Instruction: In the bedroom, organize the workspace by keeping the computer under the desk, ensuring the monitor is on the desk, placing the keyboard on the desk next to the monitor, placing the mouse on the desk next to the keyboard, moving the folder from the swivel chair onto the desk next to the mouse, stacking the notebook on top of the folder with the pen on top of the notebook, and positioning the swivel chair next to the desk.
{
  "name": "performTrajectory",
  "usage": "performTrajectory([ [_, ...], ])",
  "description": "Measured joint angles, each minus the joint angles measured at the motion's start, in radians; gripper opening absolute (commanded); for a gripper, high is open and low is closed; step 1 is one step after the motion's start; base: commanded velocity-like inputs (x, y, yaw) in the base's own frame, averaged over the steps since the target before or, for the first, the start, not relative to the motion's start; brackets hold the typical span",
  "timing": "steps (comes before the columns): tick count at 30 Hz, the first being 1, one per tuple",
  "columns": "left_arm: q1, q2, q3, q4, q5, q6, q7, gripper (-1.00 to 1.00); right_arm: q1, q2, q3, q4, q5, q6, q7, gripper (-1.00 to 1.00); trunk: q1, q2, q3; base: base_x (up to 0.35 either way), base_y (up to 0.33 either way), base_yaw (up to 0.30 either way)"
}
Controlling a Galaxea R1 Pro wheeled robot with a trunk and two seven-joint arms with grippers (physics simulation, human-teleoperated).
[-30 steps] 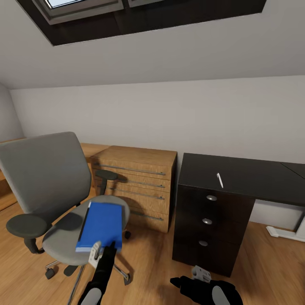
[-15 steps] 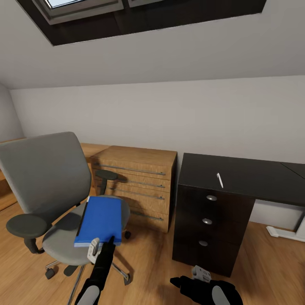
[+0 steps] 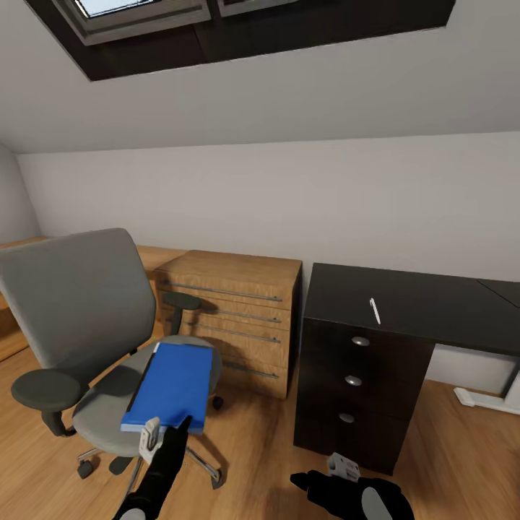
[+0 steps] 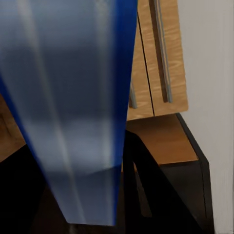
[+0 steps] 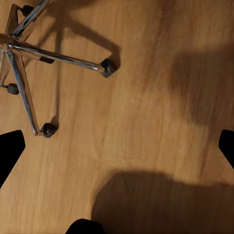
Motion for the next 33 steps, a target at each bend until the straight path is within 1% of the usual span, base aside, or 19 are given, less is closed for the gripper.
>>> performTrajectory([
  [1, 0.004, 0.002, 0.000, -0.007, -0.001, 0.019, 0.008, -1.00, 0.000, -0.001, -0.001, 0.000, 0.001, 0.000, 0.000, 1.00, -0.004, 0.007, 0.003, 0.000, 0.000, 0.000],
  [2, 0.010, 0.005, -0.001, -0.018, -0.005, 0.061, 0.022, -1.00, 0.001, -0.014, -0.003, 0.000, 0.005, -0.002, 0.000, 1.00, -0.008, 0.014, 0.006, 0.000, 0.000, 0.000],
  [3, 0.011, 0.006, -0.002, -0.024, -0.007, 0.086, 0.027, -1.00, 0.002, -0.028, -0.004, -0.001, 0.007, -0.002, 0.000, 1.00, -0.012, 0.021, 0.009, 0.000, 0.000, 0.000],
  [5, 0.011, 0.005, -0.003, -0.036, -0.010, 0.135, 0.034, -1.00, 0.003, -0.068, -0.003, -0.002, 0.010, -0.004, 0.001, 1.00, -0.019, 0.035, 0.016, 0.000, 0.000, 0.000],
  [6, 0.009, 0.004, -0.004, -0.045, -0.012, 0.177, 0.038, -1.00, 0.004, -0.111, -0.001, -0.002, 0.014, -0.009, 0.001, 1.00, -0.023, 0.042, 0.019, 0.000, 0.000, 0.000],
  [7, 0.008, 0.004, -0.004, -0.049, -0.013, 0.196, 0.039, -1.00, 0.005, -0.132, 0.001, -0.001, 0.012, -0.014, 0.001, 1.00, -0.027, 0.049, 0.022, 0.000, 0.000, 0.000],
  [8, 0.006, 0.003, -0.005, -0.053, -0.013, 0.212, 0.040, -1.00, 0.005, -0.149, 0.002, -0.001, 0.014, -0.021, 0.001, 1.00, -0.031, 0.056, 0.025, 0.000, 0.000, 0.000],
  [10, 0.001, 0.003, -0.007, -0.062, -0.014, 0.236, 0.042, -1.00, 0.009, -0.174, 0.006, 0.002, 0.026, -0.042, 0.002, 1.00, -0.038, 0.070, 0.031, 0.000, 0.000, 0.000],
  [11, -0.001, 0.003, -0.010, -0.068, -0.015, 0.245, 0.042, -1.00, 0.014, -0.183, 0.006, 0.007, 0.037, -0.056, 0.002, 1.00, -0.042, 0.077, 0.034, 0.000, 0.000, -0.016],
  [12, -0.003, 0.005, -0.026, -0.077, -0.015, 0.258, 0.042, -1.00, 0.028, -0.199, 0.007, 0.023, 0.070, -0.084, 0.002, 1.00, -0.046, 0.084, 0.038, 0.000, 0.000, -0.035],
  [14, -0.006, 0.007, -0.048, -0.091, -0.015, 0.267, 0.042, -1.00, 0.048, -0.213, 0.008, 0.044, 0.112, -0.119, 0.002, 1.00, -0.054, 0.098, 0.044, 0.000, 0.000, -0.085],
  [15, -0.007, 0.009, -0.067, -0.110, -0.015, 0.272, 0.043, -1.00, 0.072, -0.221, 0.009, 0.062, 0.159, -0.162, 0.003, 1.00, -0.058, 0.105, 0.047, 0.000, 0.000, -0.140],
  [18, -0.008, 0.011, -0.087, -0.138, -0.015, 0.280, 0.043, -1.00, 0.113, -0.229, 0.010, 0.091, 0.228, -0.252, 0.005, 1.00, -0.069, 0.126, 0.056, 0.000, 0.000, -0.190],
  [19, -0.008, 0.012, -0.097, -0.155, -0.015, 0.293, 0.043, -1.00, 0.138, -0.232, 0.010, 0.109, 0.266, -0.315, 0.008, 1.00, -0.073, 0.133, 0.059, 0.000, 0.000, -0.229],
  [21, -0.008, 0.012, -0.109, -0.173, -0.015, 0.308, 0.043, -1.00, 0.157, -0.234, 0.011, 0.127, 0.293, -0.373, 0.013, 1.00, -0.081, 0.147, 0.064, 0.000, 0.000, -0.242],
  [24, -0.008, 0.013, -0.128, -0.214, -0.014, 0.324, 0.044, -1.00, 0.177, -0.236, 0.010, 0.171, 0.322, -0.443, 0.025, 1.00, -0.092, 0.168, 0.072, 0.000, 0.000, -0.246],
  [26, -0.006, 0.014, -0.137, -0.248, -0.015, 0.329, 0.045, -1.00, 0.184, -0.237, 0.010, 0.194, 0.332, -0.468, 0.031, 1.00, -0.100, 0.182, 0.078, 0.000, 0.000, -0.187],
  [33, 0.003, 0.017, -0.139, -0.301, -0.017, 0.328, 0.046, -1.00, 0.190, -0.237, 0.011, 0.217, 0.340, -0.491, 0.040, 1.00, -0.127, 0.231, 0.098, 0.000, 0.000, -0.070],
])
